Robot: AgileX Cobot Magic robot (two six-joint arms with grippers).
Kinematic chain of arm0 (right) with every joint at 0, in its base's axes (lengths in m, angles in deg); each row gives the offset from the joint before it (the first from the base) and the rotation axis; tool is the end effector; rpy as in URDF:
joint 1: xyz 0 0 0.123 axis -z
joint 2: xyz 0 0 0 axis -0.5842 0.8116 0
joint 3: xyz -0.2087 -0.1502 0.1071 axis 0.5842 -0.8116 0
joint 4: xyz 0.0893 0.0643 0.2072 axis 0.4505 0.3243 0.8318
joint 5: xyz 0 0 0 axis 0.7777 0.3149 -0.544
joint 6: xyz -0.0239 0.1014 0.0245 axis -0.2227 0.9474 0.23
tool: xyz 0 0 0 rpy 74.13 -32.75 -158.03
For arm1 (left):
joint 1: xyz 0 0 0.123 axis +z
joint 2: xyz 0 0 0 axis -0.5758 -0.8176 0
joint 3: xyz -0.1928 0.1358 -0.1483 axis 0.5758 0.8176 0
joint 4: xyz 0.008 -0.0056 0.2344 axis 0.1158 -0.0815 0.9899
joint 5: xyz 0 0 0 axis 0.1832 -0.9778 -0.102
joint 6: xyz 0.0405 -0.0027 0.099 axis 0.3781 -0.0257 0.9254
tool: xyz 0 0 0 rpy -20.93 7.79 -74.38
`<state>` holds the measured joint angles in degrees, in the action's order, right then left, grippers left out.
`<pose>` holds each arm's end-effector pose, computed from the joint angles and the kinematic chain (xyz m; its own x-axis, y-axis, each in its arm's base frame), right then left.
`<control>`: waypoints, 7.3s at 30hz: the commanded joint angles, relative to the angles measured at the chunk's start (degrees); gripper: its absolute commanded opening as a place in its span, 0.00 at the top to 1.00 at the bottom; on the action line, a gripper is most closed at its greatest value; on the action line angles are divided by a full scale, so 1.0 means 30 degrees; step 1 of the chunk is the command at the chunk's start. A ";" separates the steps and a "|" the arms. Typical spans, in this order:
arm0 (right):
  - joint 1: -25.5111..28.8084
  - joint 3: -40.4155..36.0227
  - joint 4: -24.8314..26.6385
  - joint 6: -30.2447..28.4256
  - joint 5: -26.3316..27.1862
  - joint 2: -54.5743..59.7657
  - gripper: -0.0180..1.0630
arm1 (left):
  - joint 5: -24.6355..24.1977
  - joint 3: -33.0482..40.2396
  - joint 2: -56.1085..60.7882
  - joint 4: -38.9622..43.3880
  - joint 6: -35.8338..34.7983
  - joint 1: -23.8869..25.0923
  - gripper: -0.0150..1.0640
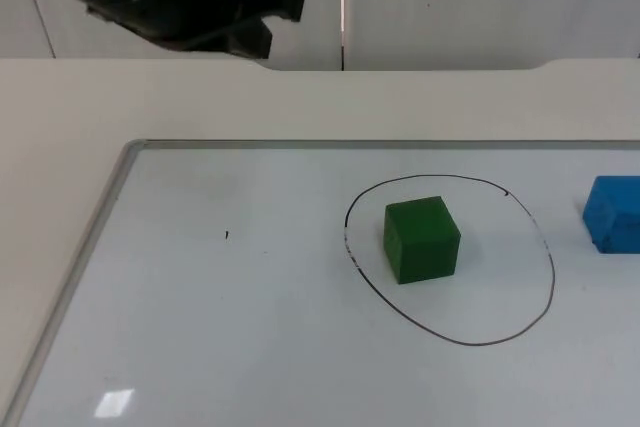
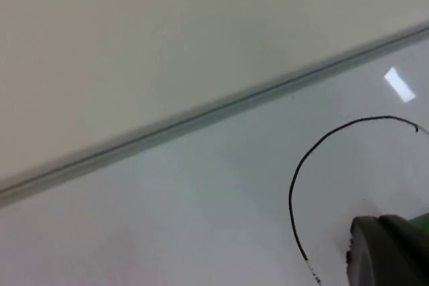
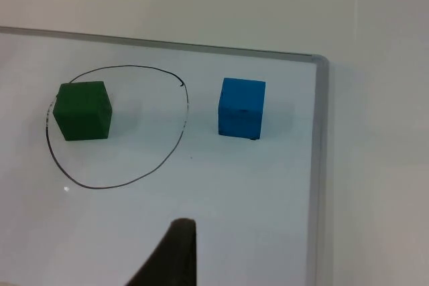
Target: Push the two cubes into the marked area.
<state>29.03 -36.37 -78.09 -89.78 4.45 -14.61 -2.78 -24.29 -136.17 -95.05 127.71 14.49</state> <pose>-0.0021 0.0005 0.2638 -0.4599 -0.0504 -0.8865 -0.1213 0.9926 0.0064 0.3257 -0.1504 0.2267 -0.6694 0.1726 -0.7226 0.4587 0.8612 -0.2191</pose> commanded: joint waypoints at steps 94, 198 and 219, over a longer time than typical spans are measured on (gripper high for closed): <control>0.0067 0.2223 0.0966 0.0631 0.3641 0.6865 0.43 | -1.4336 1.0910 3.2012 1.5685 -1.4513 0.0034 0.99; 0.1204 0.7422 -0.0531 0.0696 1.8953 3.6987 0.98 | -1.4336 1.0907 3.2012 1.5685 -1.4472 0.0034 0.99; -0.0646 0.7422 -0.0437 0.0714 1.9762 3.6987 0.98 | -1.4336 1.0907 3.2012 1.5685 -1.4472 0.0034 0.99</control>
<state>27.38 -13.94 -79.56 -87.20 62.95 96.30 -45.83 8.07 -40.32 -47.97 84.66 14.49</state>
